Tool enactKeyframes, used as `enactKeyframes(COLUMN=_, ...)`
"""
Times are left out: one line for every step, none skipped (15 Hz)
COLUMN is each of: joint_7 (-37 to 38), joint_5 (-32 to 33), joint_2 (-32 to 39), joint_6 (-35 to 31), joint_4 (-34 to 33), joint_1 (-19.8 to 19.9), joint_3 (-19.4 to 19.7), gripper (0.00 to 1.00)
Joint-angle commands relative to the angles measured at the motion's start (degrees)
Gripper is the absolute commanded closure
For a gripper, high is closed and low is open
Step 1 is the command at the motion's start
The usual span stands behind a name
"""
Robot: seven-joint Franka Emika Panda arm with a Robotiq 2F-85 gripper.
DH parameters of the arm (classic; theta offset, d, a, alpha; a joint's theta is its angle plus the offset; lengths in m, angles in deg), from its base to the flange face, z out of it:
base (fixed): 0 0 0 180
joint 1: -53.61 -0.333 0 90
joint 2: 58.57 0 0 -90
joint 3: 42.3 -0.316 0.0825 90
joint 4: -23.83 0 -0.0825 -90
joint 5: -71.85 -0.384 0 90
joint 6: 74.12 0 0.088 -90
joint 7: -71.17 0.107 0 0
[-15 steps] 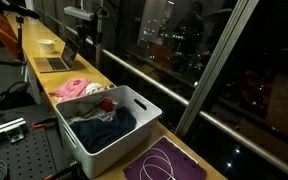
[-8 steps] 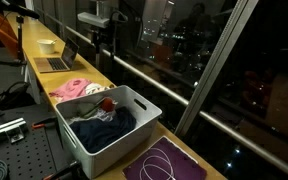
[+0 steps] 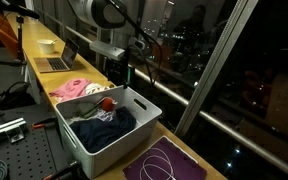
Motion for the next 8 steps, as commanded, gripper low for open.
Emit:
enactKeyframes(joint_7=-2.1, joint_5=-0.3, joint_2=1.5, joint_6=-5.9, joint_4=4.5, joint_1=1.2, joint_3=1.1, gripper=0.0)
enactKeyframes(joint_7=-2.3, joint_5=-0.6, joint_2=2.4, joint_6=-7.5, joint_4=5.6, joint_1=1.5, joint_3=1.1, gripper=0.0)
enactKeyframes(joint_7=-2.2, joint_5=-0.8, joint_2=3.5, joint_6=-8.8, joint_4=6.2, joint_1=1.6, joint_3=1.1, gripper=0.0)
enactKeyframes(joint_7=-2.0, joint_5=-1.0, joint_2=4.4, joint_6=-10.3, joint_4=7.2, joint_1=1.7, joint_3=1.1, gripper=0.0)
enactKeyframes(joint_7=-1.9, joint_5=-1.2, joint_2=5.5, joint_6=-11.6, joint_4=7.9, joint_1=1.8, joint_3=0.9, gripper=0.0)
enactKeyframes(joint_7=-1.9, joint_5=-1.3, joint_2=6.9, joint_6=-13.0, joint_4=8.4, joint_1=1.9, joint_3=0.8, gripper=0.0)
enactKeyframes(joint_7=-1.9, joint_5=-1.3, joint_2=8.1, joint_6=-14.3, joint_4=8.9, joint_1=1.9, joint_3=0.7, gripper=0.0)
enactKeyframes(joint_7=-1.9, joint_5=-1.2, joint_2=9.4, joint_6=-15.4, joint_4=9.3, joint_1=2.0, joint_3=0.6, gripper=0.0)
